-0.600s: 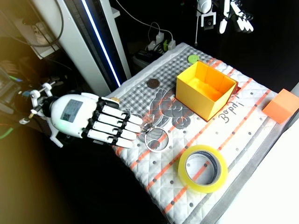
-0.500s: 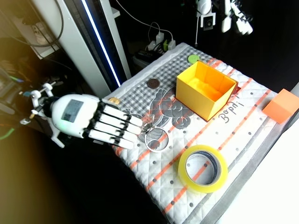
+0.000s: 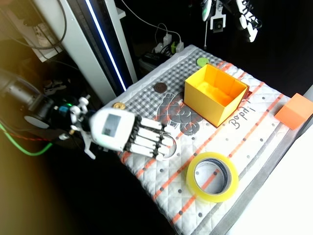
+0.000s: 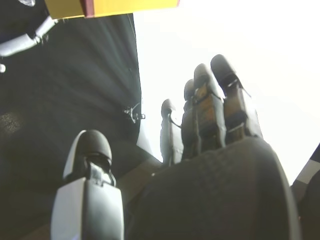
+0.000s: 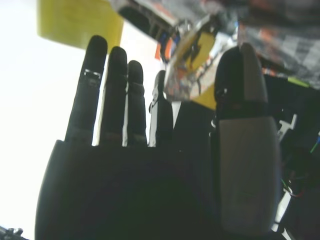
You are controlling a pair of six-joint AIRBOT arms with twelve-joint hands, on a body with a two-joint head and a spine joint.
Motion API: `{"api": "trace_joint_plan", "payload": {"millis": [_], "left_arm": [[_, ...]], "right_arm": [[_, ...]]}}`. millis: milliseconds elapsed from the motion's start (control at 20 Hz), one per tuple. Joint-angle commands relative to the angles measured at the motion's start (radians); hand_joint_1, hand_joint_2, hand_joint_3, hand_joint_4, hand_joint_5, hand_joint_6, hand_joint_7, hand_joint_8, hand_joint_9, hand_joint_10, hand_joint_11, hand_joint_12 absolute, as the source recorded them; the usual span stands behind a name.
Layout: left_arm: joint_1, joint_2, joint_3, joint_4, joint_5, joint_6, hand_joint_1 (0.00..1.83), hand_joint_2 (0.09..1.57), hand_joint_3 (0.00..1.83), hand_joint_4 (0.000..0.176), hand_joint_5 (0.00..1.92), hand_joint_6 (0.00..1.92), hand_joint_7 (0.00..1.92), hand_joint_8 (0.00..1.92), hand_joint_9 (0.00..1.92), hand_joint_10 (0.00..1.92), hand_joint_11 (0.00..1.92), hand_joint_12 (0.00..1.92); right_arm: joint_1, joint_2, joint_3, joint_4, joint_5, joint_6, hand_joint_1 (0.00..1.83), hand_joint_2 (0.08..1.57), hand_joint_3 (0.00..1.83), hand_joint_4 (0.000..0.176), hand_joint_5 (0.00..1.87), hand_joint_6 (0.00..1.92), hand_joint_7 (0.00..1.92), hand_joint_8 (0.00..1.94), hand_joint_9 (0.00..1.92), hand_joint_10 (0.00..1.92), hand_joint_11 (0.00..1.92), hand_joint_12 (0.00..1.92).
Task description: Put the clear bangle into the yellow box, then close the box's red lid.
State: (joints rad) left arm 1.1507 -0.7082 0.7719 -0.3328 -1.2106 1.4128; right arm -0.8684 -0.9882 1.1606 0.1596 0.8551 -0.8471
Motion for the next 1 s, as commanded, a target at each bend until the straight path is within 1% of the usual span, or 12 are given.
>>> {"api": "trace_joint_plan", "payload": {"millis": [0, 50, 100, 150, 200, 250, 300, 400, 550, 700, 850, 950], "left_arm": [[-0.010, -0.004, 0.004, 0.003, -0.123, -0.008, 0.43, 1.08, 0.00, 0.164, 0.26, 0.00, 0.26, 0.00, 0.29, 0.00, 0.00, 0.71], [-0.010, -0.006, 0.004, 0.003, -0.122, -0.008, 0.44, 1.08, 0.00, 0.162, 0.26, 0.00, 0.26, 0.00, 0.29, 0.00, 0.00, 0.72], [-0.010, -0.006, 0.004, 0.003, -0.121, -0.008, 0.43, 1.08, 0.00, 0.166, 0.25, 0.00, 0.27, 0.00, 0.29, 0.00, 0.00, 0.74], [-0.010, -0.007, 0.005, 0.003, -0.119, -0.008, 0.44, 1.08, 0.00, 0.164, 0.25, 0.00, 0.28, 0.00, 0.30, 0.00, 0.00, 0.76], [-0.010, -0.008, 0.006, 0.001, -0.118, -0.008, 0.43, 1.09, 0.00, 0.163, 0.25, 0.00, 0.27, 0.00, 0.31, 0.00, 0.00, 0.77], [-0.010, -0.009, 0.007, 0.000, -0.117, -0.008, 0.45, 1.08, 0.00, 0.163, 0.25, 0.00, 0.27, 0.00, 0.31, 0.01, 0.00, 0.77], [-0.009, -0.009, 0.007, -0.001, -0.115, -0.008, 0.42, 1.09, 0.00, 0.171, 0.25, 0.00, 0.26, 0.00, 0.31, 0.00, 0.00, 0.73], [-0.009, -0.012, 0.009, -0.002, -0.110, -0.008, 0.44, 1.09, 0.00, 0.167, 0.25, 0.00, 0.27, 0.00, 0.32, 0.01, 0.00, 0.72], [-0.009, -0.015, 0.013, -0.004, -0.099, -0.009, 0.41, 1.08, 0.00, 0.160, 0.27, 0.01, 0.30, 0.01, 0.34, 0.01, 0.00, 0.63], [-0.009, -0.017, 0.017, -0.006, -0.095, -0.009, 0.43, 1.08, 0.00, 0.174, 0.26, 0.00, 0.32, 0.00, 0.37, 0.01, 0.00, 0.65], [-0.010, -0.020, 0.024, -0.009, -0.095, -0.010, 0.44, 1.08, 0.00, 0.165, 0.26, 0.00, 0.32, 0.00, 0.38, 0.00, 0.00, 0.65], [-0.012, -0.023, 0.029, -0.010, -0.088, -0.011, 0.37, 1.10, 0.01, 0.141, 0.28, 0.01, 0.32, 0.00, 0.37, 0.00, 0.00, 0.67]], "right_arm": [[0.008, -0.006, 0.007, 0.005, 0.055, -0.009, 1.09, 1.05, 0.00, 0.000, 0.69, 0.02, 0.89, 0.02, 0.93, 0.03, 0.58, 0.77], [0.008, -0.010, 0.009, 0.005, 0.051, -0.009, 1.31, 1.05, 0.00, 0.000, 0.86, 0.02, 1.07, 0.61, 1.09, 0.03, 0.68, 0.83], [0.008, -0.012, 0.008, 0.004, 0.051, -0.009, 1.27, 1.07, 0.00, 0.000, 0.94, 0.76, 1.21, 0.60, 1.22, 0.04, 0.81, 0.90], [0.008, -0.012, 0.007, 0.004, 0.051, -0.009, 1.28, 1.05, 0.00, 0.000, 1.05, 0.68, 1.22, 0.71, 1.35, 0.08, 0.89, 1.07], [0.011, -0.012, 0.006, 0.003, 0.052, -0.009, 1.19, 1.08, 0.00, 0.000, 1.04, 0.84, 1.25, 0.76, 1.24, 0.93, 0.97, 1.56], [0.018, -0.011, 0.005, -0.006, 0.058, -0.006, 1.26, 1.08, 0.00, 0.000, 1.03, 0.69, 1.15, 0.94, 1.16, 1.03, 0.95, 1.57], [0.022, -0.008, 0.003, -0.016, 0.068, 0.002, 1.27, 1.08, 0.00, 0.000, 0.97, 0.84, 1.16, 0.85, 1.14, 0.85, 0.92, 1.36], [0.027, 0.002, -0.003, -0.039, 0.117, 0.035, 1.36, 1.11, 0.01, 0.000, 0.84, 1.05, 1.07, 0.82, 1.00, 1.12, 0.80, 1.21], [0.078, 0.010, -0.010, -0.094, 0.187, 0.066, 1.24, 1.16, 0.00, 0.000, 0.76, 1.23, 1.06, 0.94, 1.23, 0.22, 1.03, 0.77], [0.189, -0.010, -0.010, -0.165, 0.225, 0.066, 1.27, 1.10, 0.00, 0.000, 1.01, 0.69, 1.08, 1.06, 1.37, 0.25, 0.96, 1.28], [0.303, -0.061, 0.011, -0.221, 0.227, 0.066, 1.24, 1.11, 0.01, 0.000, 0.87, 1.10, 1.15, 0.75, 1.31, 0.02, 1.15, 0.48], [0.360, -0.101, 0.030, -0.238, 0.219, 0.066, 1.26, 1.08, 0.00, 0.000, 0.93, 0.96, 1.20, 0.71, 1.34, 0.01, 1.17, 0.46]]}}
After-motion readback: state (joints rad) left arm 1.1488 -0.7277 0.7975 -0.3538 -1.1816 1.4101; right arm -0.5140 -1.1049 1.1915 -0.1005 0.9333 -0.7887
